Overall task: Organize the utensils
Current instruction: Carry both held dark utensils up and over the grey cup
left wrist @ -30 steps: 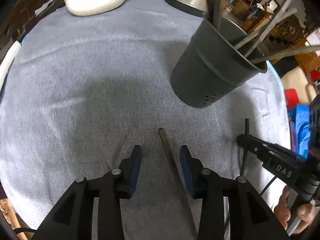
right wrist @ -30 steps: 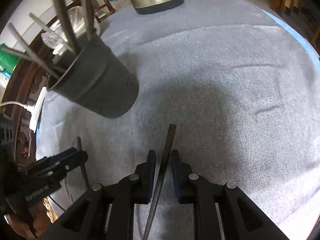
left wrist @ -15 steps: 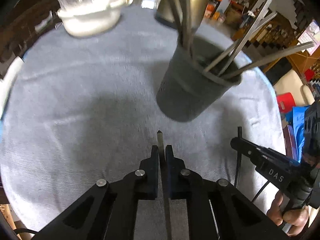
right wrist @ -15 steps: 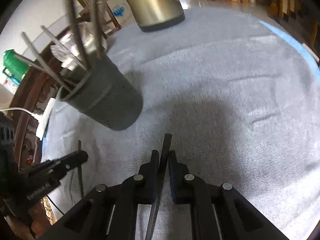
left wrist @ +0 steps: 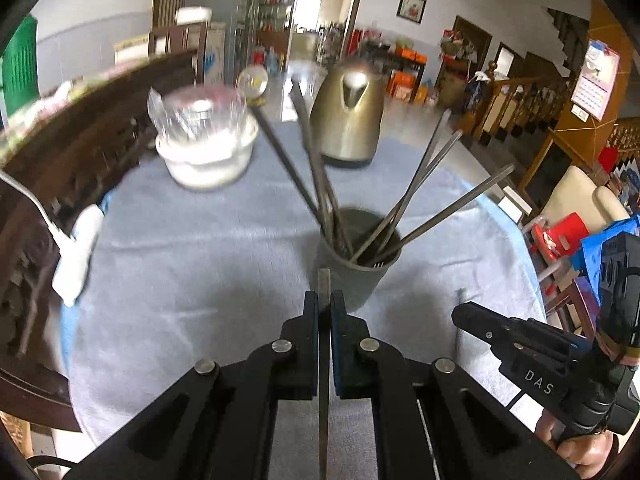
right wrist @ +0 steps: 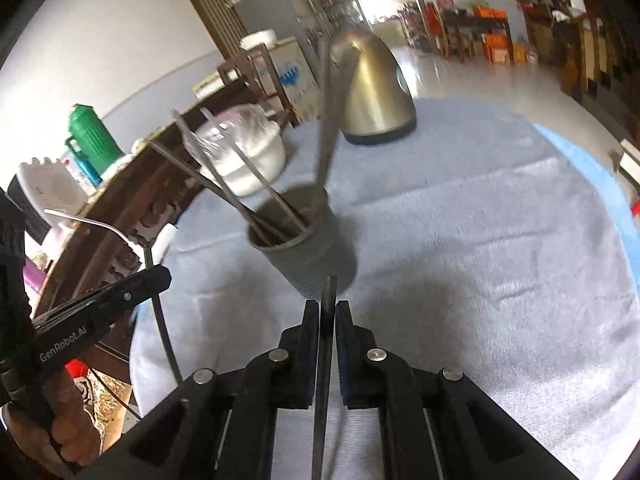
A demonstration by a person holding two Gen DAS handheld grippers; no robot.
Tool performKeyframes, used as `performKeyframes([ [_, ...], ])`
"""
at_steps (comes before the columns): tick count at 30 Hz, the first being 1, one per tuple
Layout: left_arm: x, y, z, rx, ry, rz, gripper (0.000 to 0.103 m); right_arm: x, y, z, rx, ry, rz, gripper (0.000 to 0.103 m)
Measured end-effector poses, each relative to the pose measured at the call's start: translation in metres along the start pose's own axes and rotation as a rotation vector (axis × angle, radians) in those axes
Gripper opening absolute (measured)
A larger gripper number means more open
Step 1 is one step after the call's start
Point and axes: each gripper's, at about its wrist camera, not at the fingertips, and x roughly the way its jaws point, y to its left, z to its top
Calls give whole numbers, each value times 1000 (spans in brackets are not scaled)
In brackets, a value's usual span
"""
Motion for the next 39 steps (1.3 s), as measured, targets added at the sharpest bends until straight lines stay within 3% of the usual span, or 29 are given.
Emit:
performKeyframes([
  [9,-44,-12,12,40,-88,10,6,-43,33,7,-76,-113,31,9],
  [14,-42,-6,11,34,-85,1,6,-28,25,4,-44,-35,2,11],
  [19,-34,4,11,0,-60,-14,6,-2,-1,0,84,98,47,13],
  [22,-33,11,12,-10,-55,-30,6,13,-3,-2,95,144,41,30],
  [24,-33,15,12,-14,-55,-35,6,23,-2,-3,96,175,41,61],
  [25,-34,19,12,-19,-55,-38,6,30,1,-5,89,181,37,62],
  [28,-36,29,10,-42,-52,-54,6,47,19,-10,12,173,-4,58],
  [30,-37,34,9,-56,-49,-64,6,61,26,-13,-23,206,-26,34],
  [38,-48,42,4,-57,-53,-79,6,128,47,-23,-84,337,-130,33],
  [39,-49,43,3,-58,-53,-81,6,133,48,-24,-89,348,-143,29],
])
